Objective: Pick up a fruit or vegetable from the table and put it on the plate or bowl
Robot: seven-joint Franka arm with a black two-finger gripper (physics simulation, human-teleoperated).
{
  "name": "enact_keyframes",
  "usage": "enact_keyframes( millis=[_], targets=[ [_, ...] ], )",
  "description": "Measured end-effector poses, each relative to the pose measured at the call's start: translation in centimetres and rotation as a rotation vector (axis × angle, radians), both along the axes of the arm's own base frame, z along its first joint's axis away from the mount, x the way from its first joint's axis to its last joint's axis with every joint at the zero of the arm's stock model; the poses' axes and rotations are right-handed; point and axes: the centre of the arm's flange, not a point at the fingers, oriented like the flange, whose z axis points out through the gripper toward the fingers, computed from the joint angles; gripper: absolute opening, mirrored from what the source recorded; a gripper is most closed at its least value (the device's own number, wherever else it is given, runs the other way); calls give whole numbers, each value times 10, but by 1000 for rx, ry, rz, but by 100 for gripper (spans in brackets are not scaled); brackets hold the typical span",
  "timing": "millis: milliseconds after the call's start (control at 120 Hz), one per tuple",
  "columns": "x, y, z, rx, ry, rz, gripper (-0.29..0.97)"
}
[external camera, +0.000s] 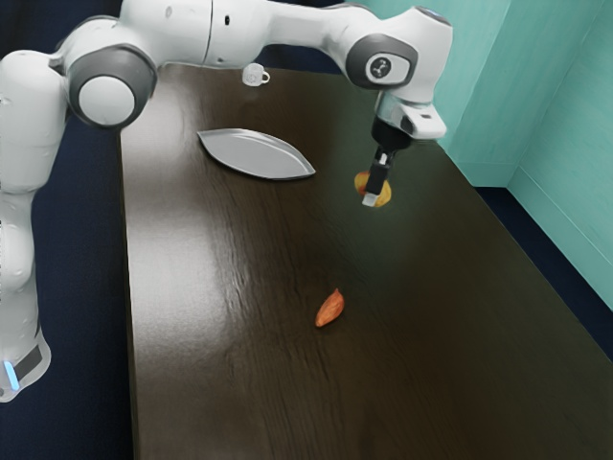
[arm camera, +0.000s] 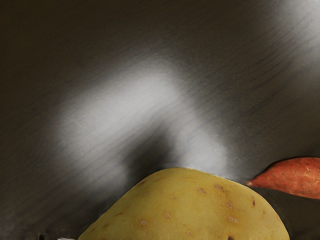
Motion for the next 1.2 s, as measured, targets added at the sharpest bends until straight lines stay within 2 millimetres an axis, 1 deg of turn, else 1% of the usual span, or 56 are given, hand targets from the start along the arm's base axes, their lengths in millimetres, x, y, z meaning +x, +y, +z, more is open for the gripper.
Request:
enact_keyframes(
  millis=[142, 192, 292, 400, 542, 617, 683, 775, 842, 925, 958, 1008, 1050, 1133, 1200],
  targets=[
    [-4, 59, -8, -1, 50, 188, 40],
    [-6, 77, -11, -1, 63, 244, 40],
    [-10, 103, -14, 1, 81, 339, 40],
    [-17, 140, -18, 4, 97, 446, 40],
    [-24, 181, -27, 15, 116, 547, 40],
    [-25, 199, -37, 21, 126, 581, 39],
    [-29, 215, -39, 34, 124, 610, 39],
    [-37, 229, -35, 53, 112, 641, 40],
    [-53, 231, -32, 69, 117, 656, 40],
    [-92, 227, -34, 89, 132, 680, 40],
    [-104, 227, -35, 92, 136, 690, 39],
    [-119, 229, -43, 96, 146, 705, 40],
    [-127, 235, -52, 96, 154, 719, 40],
    [-140, 250, -67, 94, 160, 749, 39],
    [-149, 265, -73, 94, 152, 777, 39]
  ],
)
